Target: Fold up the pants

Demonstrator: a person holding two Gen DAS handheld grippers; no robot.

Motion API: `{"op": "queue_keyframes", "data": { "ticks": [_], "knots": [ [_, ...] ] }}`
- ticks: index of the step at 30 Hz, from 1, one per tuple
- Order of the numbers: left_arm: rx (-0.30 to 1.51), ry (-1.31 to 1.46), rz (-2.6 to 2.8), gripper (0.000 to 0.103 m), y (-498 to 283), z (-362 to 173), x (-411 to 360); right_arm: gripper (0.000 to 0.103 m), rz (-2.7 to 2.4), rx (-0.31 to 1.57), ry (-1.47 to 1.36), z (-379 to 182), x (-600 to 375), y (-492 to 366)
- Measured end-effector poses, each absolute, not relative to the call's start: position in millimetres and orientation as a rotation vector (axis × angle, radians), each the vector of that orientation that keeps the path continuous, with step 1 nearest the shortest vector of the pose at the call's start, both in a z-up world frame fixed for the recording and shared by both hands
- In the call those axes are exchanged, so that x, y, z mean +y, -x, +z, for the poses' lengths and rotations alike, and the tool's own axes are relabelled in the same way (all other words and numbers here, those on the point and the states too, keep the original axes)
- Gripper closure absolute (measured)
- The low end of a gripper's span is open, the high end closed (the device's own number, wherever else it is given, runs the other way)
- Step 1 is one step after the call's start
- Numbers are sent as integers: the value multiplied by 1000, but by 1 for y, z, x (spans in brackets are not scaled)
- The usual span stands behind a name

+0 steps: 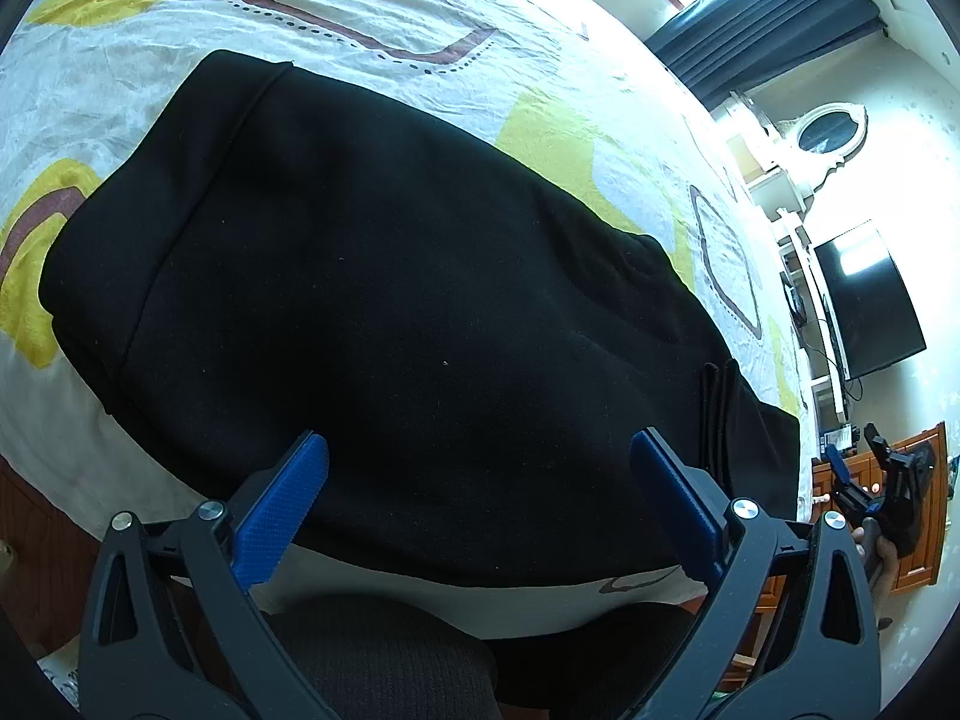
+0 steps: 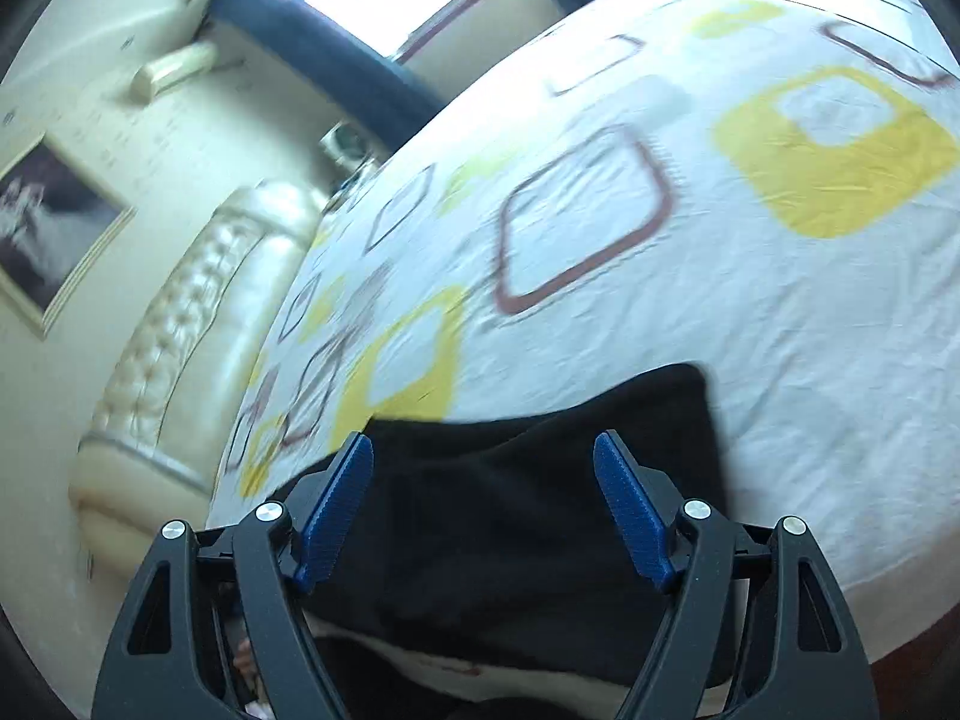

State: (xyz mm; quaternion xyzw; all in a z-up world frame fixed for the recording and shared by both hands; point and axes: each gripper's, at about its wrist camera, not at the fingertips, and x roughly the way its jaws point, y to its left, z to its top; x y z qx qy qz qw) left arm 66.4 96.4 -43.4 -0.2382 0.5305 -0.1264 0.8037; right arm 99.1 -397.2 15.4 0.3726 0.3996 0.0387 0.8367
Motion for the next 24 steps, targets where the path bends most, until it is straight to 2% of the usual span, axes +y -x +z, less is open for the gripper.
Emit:
{"op": "queue_keyframes", "data": {
  "ticks": [4,9,10,11,13,16,18,19,20,22,24],
  "knots": [
    [1135,508,-270,3,-66,-43,95,28,15,899,-959,-38,-451,-99],
    [1131,491,-266,3,-65,-44,93,29,114,926,-1109,-83,-450,-116],
    [1129,490,-263,3,-65,-44,92,43,123,922,-1102,-86,-447,-118],
    [1125,488,-259,3,-64,-44,91,65,145,920,-1113,-89,-445,-121],
    [1119,476,-251,3,-63,-44,89,72,125,937,-1135,-97,-443,-123],
    [1119,444,-248,3,-63,-43,85,72,124,936,-1135,-98,-443,-122],
    [1120,438,-250,3,-63,-43,84,68,135,926,-1168,-96,-444,-116],
    [1120,444,-251,3,-63,-43,85,64,153,927,-1190,-95,-444,-112],
    [1120,452,-252,3,-63,-44,87,54,167,933,-1200,-94,-444,-108],
    [1122,471,-253,3,-63,-44,88,45,209,962,-1198,-92,-439,-96],
    [1124,486,-253,3,-64,-45,89,41,245,984,-1187,-90,-433,-81]
  ]
}}
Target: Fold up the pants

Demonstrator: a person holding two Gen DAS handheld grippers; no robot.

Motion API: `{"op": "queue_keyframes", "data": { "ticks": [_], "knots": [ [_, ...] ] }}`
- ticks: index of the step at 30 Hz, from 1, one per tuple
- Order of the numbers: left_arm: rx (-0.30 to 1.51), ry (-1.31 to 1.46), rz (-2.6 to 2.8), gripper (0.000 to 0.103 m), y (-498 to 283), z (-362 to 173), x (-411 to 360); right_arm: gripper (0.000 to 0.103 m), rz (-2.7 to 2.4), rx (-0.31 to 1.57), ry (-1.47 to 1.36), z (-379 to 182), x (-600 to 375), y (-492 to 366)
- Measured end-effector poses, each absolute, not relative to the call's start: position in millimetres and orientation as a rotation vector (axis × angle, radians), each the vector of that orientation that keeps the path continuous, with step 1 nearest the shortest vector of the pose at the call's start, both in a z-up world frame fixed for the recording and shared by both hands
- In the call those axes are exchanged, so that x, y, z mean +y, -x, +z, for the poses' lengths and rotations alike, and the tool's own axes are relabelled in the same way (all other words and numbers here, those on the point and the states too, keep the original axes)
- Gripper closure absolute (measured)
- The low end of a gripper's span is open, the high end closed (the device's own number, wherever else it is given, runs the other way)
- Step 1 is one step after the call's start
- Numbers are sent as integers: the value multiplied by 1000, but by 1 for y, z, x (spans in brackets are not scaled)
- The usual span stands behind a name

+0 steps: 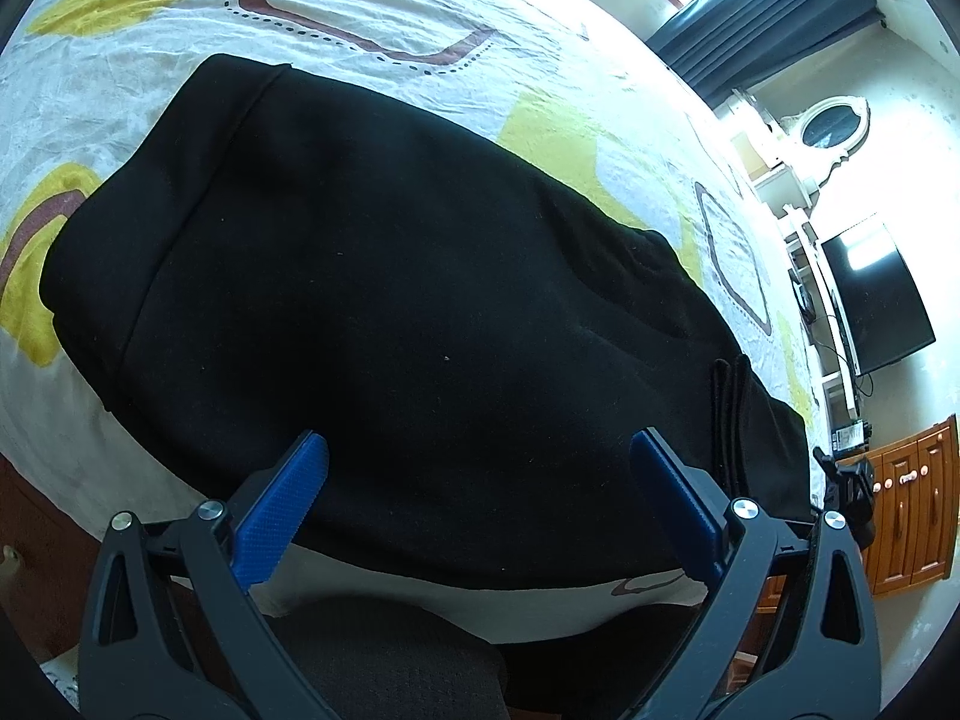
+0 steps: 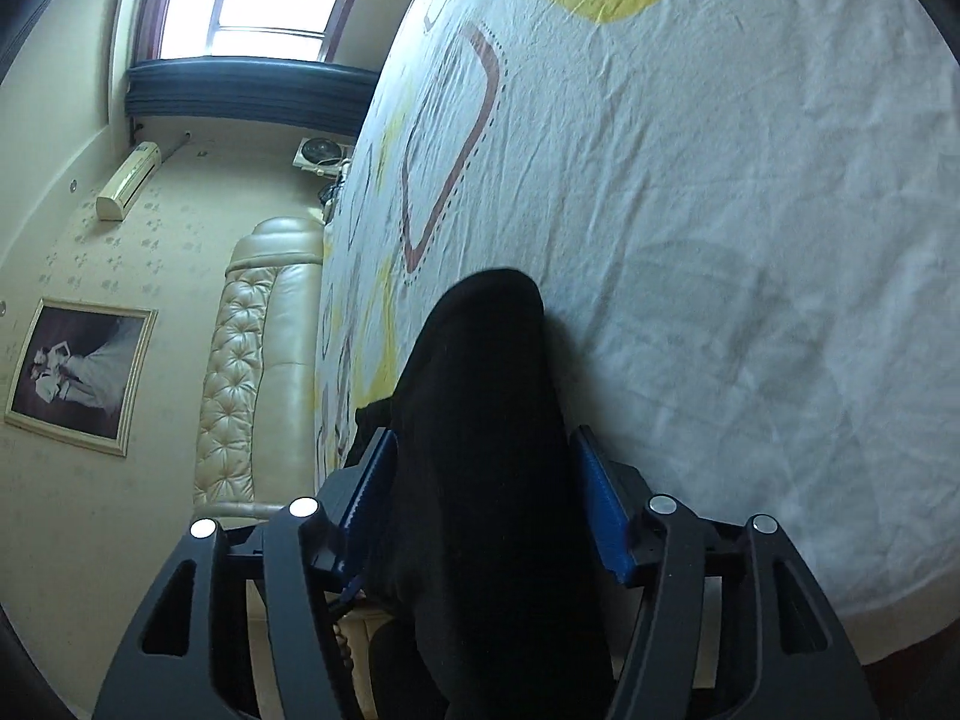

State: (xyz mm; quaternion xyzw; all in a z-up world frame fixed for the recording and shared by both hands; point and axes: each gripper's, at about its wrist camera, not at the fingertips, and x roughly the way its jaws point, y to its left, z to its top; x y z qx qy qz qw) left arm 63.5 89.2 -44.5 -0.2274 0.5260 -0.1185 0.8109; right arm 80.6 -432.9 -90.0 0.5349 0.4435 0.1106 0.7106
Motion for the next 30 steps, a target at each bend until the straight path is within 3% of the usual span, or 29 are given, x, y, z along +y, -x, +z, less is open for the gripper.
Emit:
{"op": "queue_keyframes", "data": {
  "ticks": [6,8,9,14,16,17,19,30],
  "knots": [
    [1130,487,-252,3,-65,-45,91,42,290,1015,-1182,-98,-423,-44],
    [1129,487,-253,3,-65,-45,91,67,252,1032,-1148,-101,-422,-42],
    [1128,486,-253,3,-65,-45,91,71,233,1050,-1117,-103,-421,-43],
    [1129,480,-256,3,-67,-44,90,73,221,1053,-1093,-102,-421,-43],
    [1131,486,-263,3,-67,-43,91,63,214,1044,-1107,-97,-420,-42],
    [1133,495,-269,3,-66,-43,92,50,207,1039,-1113,-93,-418,-42],
    [1141,523,-292,3,-66,-42,95,36,153,1011,-1074,-77,-414,-41],
    [995,736,-391,3,-70,-14,148,27,-82,799,-766,11,-318,-45]
  ]
}}
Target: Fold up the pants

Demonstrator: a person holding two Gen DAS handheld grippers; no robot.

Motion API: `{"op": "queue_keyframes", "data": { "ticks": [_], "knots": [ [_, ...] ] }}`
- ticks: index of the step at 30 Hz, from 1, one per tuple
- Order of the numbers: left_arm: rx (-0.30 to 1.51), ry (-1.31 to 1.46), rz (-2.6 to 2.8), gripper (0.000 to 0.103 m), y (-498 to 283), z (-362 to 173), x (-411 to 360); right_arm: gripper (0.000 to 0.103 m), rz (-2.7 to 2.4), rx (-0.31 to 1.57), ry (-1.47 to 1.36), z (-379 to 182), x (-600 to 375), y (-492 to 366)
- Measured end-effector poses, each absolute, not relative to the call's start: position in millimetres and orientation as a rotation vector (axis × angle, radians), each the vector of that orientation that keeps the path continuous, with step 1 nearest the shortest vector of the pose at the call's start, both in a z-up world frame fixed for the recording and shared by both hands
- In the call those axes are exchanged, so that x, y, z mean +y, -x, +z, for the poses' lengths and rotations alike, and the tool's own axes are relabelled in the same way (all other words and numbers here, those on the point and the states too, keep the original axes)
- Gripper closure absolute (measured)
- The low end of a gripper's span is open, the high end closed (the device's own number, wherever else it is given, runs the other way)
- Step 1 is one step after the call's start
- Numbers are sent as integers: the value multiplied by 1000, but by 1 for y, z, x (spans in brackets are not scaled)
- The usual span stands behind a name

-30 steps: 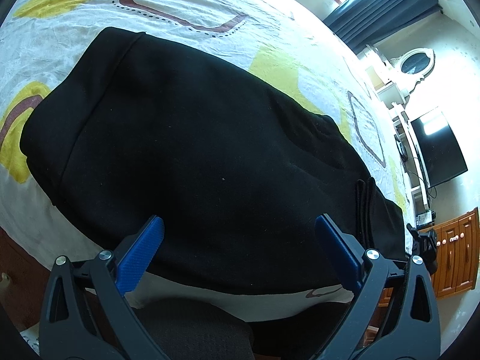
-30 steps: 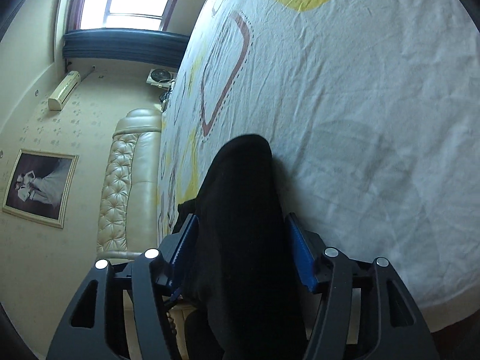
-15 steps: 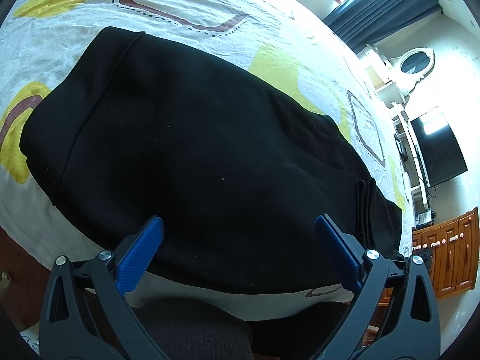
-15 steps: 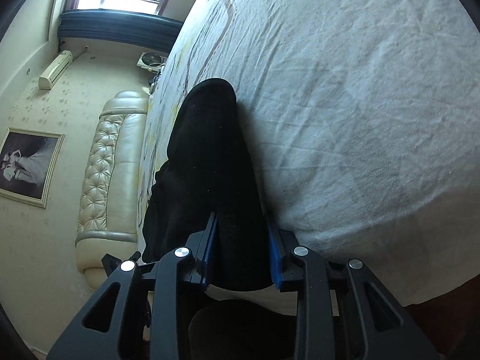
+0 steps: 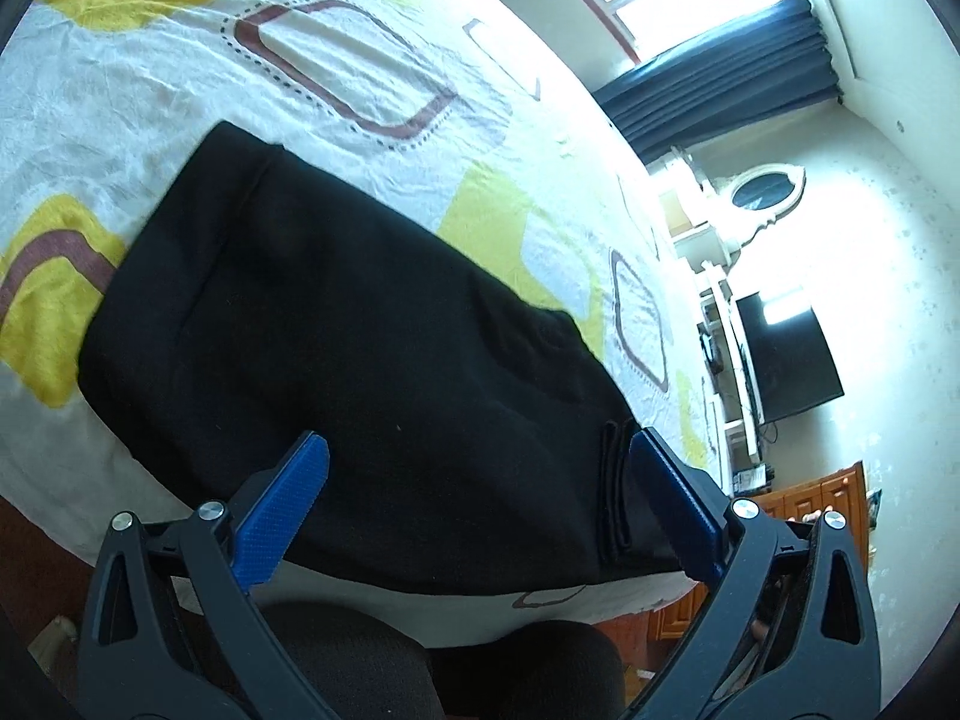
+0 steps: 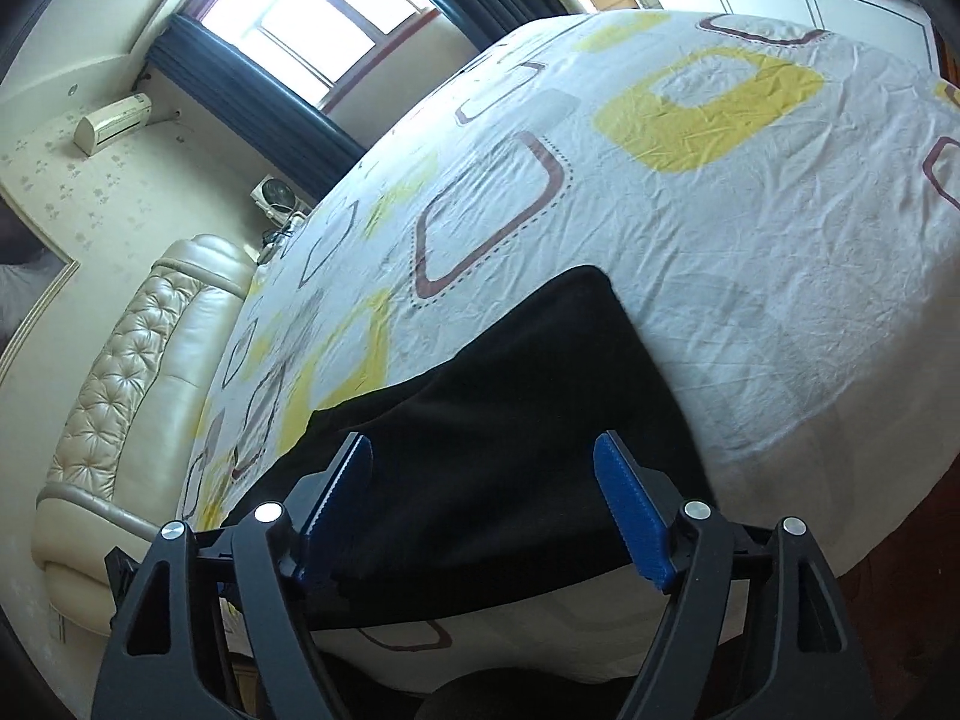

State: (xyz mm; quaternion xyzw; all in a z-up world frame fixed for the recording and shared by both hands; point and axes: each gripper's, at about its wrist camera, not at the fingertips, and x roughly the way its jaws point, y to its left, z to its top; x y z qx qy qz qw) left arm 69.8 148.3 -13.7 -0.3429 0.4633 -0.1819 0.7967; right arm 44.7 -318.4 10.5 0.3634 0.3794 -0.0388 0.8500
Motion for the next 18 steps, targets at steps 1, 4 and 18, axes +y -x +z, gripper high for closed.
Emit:
{"op": "queue_keyframes", "data": {
  "ticks": [1,4,18],
  "knots": [
    [982,765,-394,3,-70,-13,159,26,-59,804,-744,11,-308,-47],
    [949,831,-397,3,-77,-17,199,26,13,852,-689,7,-289,-51],
    [965,980,-405,3,-81,-72,284,26,72,969,-737,-21,-273,-53]
  ]
}}
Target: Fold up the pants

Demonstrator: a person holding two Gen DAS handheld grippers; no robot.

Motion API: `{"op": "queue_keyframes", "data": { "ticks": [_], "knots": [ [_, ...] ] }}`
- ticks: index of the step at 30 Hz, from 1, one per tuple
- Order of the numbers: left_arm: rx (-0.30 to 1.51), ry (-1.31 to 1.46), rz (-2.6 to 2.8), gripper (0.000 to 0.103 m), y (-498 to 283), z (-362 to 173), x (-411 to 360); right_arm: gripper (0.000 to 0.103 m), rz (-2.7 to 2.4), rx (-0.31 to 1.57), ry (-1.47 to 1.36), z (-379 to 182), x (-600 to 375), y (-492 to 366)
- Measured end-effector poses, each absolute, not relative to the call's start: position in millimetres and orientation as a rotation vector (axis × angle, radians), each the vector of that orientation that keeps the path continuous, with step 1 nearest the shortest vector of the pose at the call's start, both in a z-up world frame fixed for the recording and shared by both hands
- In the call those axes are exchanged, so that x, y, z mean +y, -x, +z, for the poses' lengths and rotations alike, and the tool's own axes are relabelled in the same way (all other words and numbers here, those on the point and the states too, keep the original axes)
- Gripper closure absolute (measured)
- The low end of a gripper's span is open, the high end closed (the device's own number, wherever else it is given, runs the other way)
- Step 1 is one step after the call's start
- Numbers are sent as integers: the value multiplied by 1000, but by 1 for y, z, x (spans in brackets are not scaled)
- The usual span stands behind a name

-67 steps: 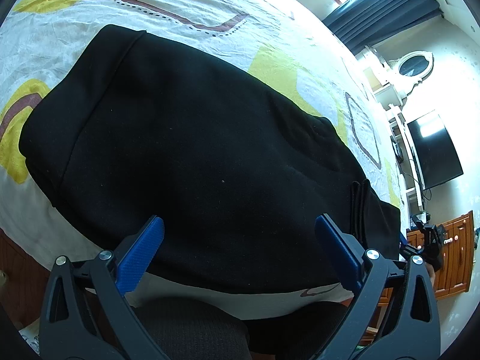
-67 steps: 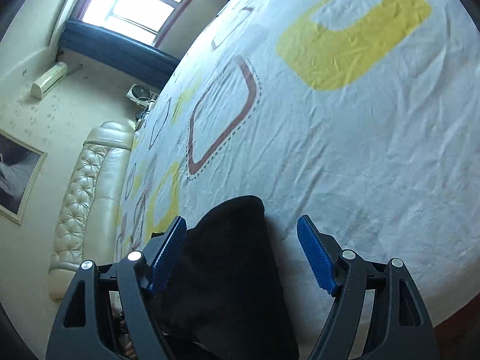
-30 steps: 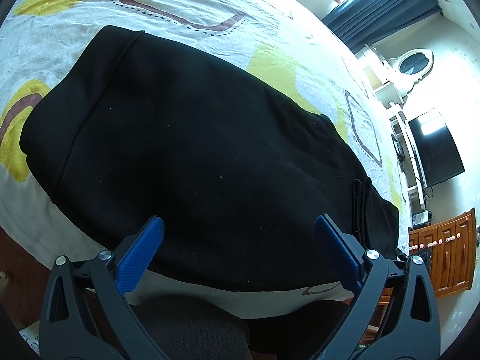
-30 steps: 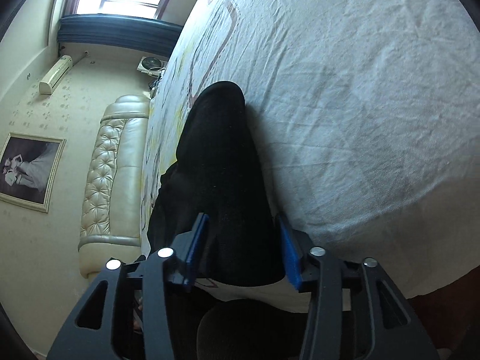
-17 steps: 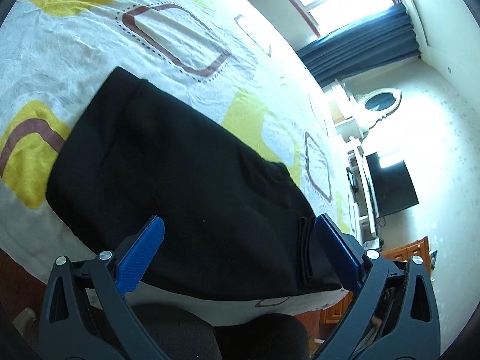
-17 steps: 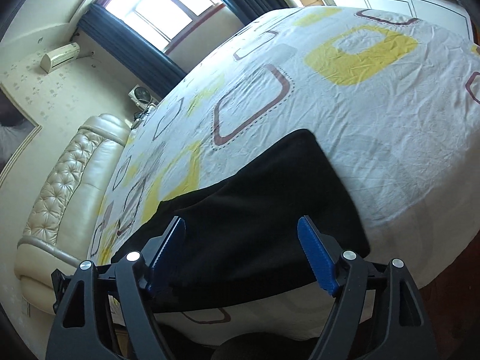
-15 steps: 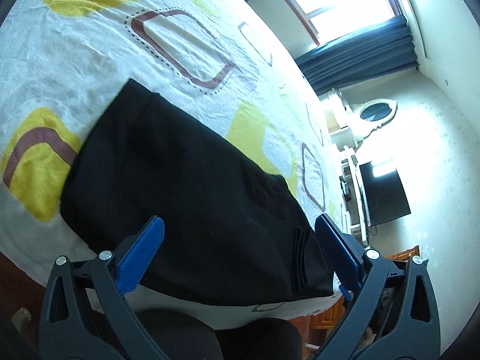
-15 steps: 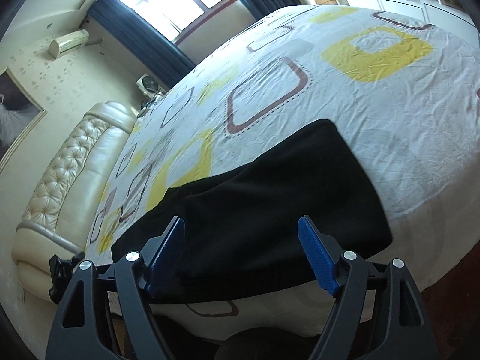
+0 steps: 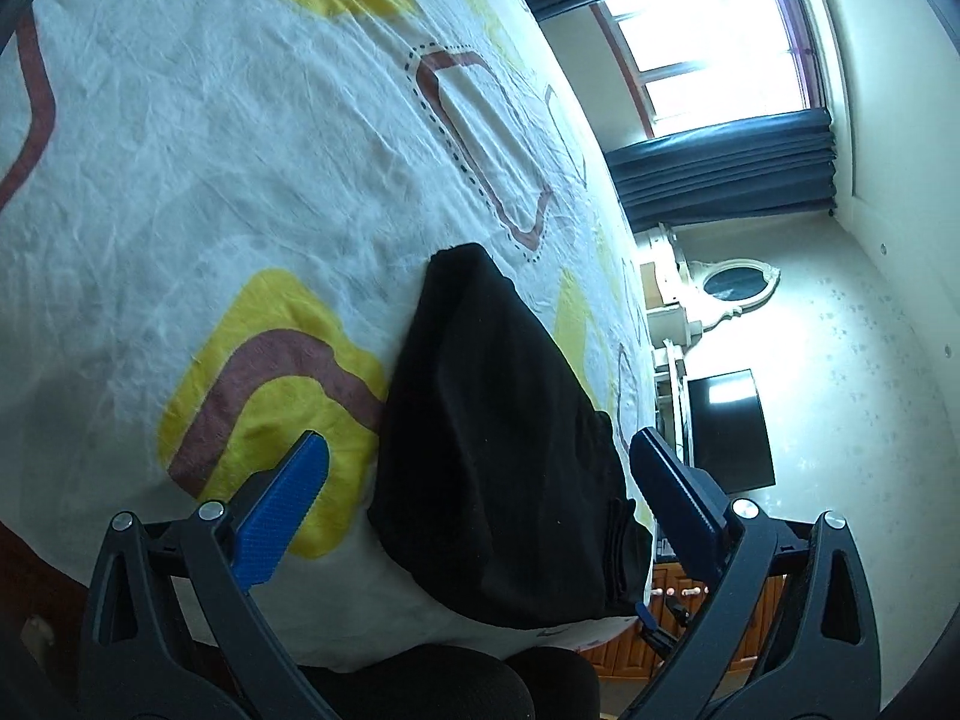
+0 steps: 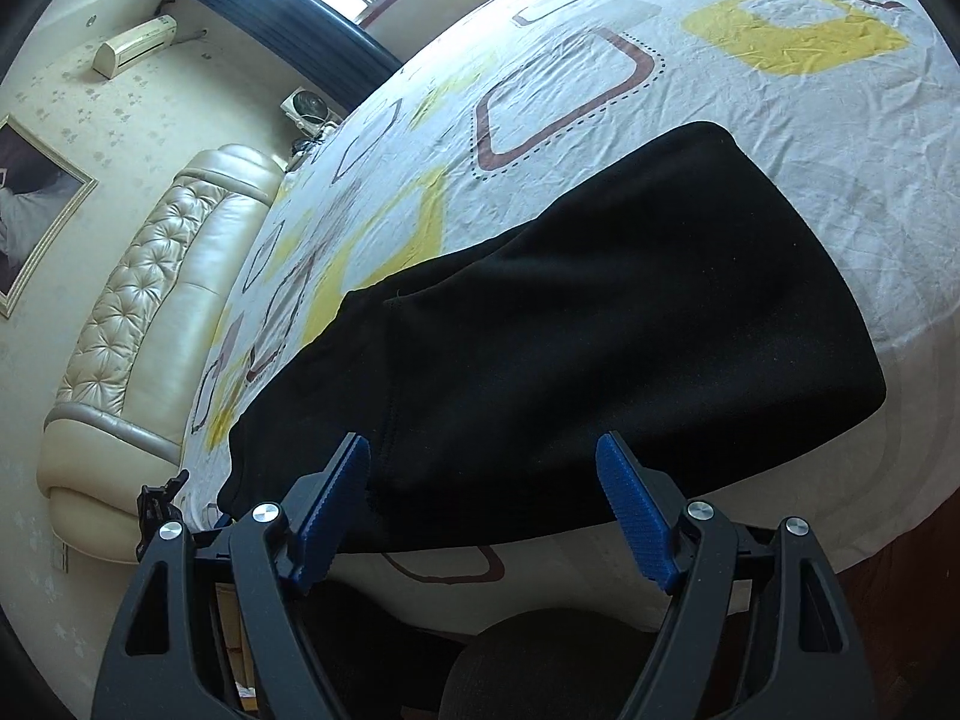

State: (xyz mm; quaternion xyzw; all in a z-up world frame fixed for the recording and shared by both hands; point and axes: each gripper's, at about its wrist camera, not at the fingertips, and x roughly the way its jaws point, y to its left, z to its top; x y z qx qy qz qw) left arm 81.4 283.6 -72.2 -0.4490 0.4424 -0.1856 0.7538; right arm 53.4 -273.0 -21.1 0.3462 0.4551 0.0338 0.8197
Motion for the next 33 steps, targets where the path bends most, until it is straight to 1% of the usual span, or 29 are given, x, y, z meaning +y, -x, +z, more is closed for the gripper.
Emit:
{"op": "queue_keyframes", "data": {
  "ticks": [4,10,12,14,15,16,17,18,19,21,24,29,33],
  "knots": [
    [1009,919,-428,3,-82,-76,269,26,76,986,-742,-24,-271,-54],
    [1012,893,-474,3,-80,-73,256,26,99,1005,-739,-27,-266,-58],
    [1024,853,-473,10,-83,-70,248,26,102,1011,-741,-29,-266,-58],
    [1061,799,-441,32,-84,-72,241,26,102,1013,-746,-30,-266,-58],
    [1075,788,-419,41,-85,-74,240,26,103,1014,-749,-30,-266,-58],
    [1087,782,-398,46,-85,-77,241,26,103,1015,-752,-31,-265,-58],
    [1097,774,-377,59,-85,-80,242,26,102,1016,-755,-31,-265,-59],
    [1106,766,-355,76,-85,-82,245,26,102,1017,-758,-31,-265,-59],
    [1116,769,-337,82,-86,-85,249,26,102,1017,-760,-32,-266,-59],
    [1106,840,-353,87,-85,-90,257,26,102,1018,-763,-32,-266,-59],
    [1100,860,-352,89,-85,-89,257,26,100,1015,-759,-32,-266,-59],
    [1023,888,-396,90,-87,-57,249,26,88,997,-754,-30,-269,-58],
    [962,889,-436,90,-89,-20,229,26,82,982,-762,-27,-271,-56]
  ]
}}
